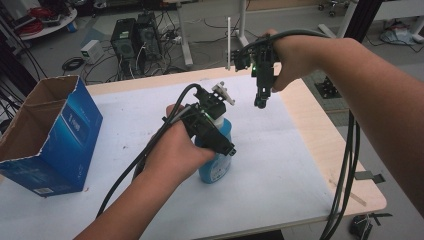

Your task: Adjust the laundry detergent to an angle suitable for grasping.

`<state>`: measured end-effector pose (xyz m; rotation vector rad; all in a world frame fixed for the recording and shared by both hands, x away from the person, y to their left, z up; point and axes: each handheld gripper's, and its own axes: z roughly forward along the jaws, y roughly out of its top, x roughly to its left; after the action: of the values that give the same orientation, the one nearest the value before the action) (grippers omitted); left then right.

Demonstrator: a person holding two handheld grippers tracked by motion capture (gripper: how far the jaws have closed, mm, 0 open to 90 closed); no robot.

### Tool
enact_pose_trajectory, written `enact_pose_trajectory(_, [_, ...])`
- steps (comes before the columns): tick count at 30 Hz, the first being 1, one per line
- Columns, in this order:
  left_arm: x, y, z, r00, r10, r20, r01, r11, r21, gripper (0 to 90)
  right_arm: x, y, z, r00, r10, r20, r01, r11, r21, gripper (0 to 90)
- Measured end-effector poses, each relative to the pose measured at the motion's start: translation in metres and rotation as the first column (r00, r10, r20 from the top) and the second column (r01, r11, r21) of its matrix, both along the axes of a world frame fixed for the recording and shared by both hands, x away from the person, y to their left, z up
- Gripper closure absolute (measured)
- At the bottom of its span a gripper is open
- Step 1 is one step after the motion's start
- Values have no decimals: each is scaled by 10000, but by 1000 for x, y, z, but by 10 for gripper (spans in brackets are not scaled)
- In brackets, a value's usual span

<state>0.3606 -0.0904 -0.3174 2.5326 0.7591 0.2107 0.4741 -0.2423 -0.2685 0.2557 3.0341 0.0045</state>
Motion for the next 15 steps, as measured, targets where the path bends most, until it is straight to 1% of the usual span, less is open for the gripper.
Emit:
enact_pose_trajectory(6, [-1, -1, 0, 10000, 24, -5, -24, 10000, 36, 194, -1, 0, 0, 10000, -66, 0, 66, 10000, -2, 19])
enact_pose_trajectory(7, [-1, 0, 1, 10000, 2, -60, -2, 10000, -45, 224, -1, 0, 0, 10000, -66, -2, 66, 10000, -17, 19])
enact_pose_trajectory(11, [-1, -1, 0, 9999, -18, -121, 18, 10000, 64, 228, -1, 0, 1, 10000, -59, 14, 59, 10000, -1, 19])
enact_pose_trajectory(13, [-2, -2, 0, 9999, 7, -107, -7, 10000, 13, 235, -1, 0, 1, 10000, -33, 17, 33, 10000, 5, 19])
enact_pose_trajectory(15, [-1, -2, 0, 9999, 12, -108, -11, 10000, 90, 236, -1, 0, 0, 10000, -65, 18, 65, 10000, -17, 19])
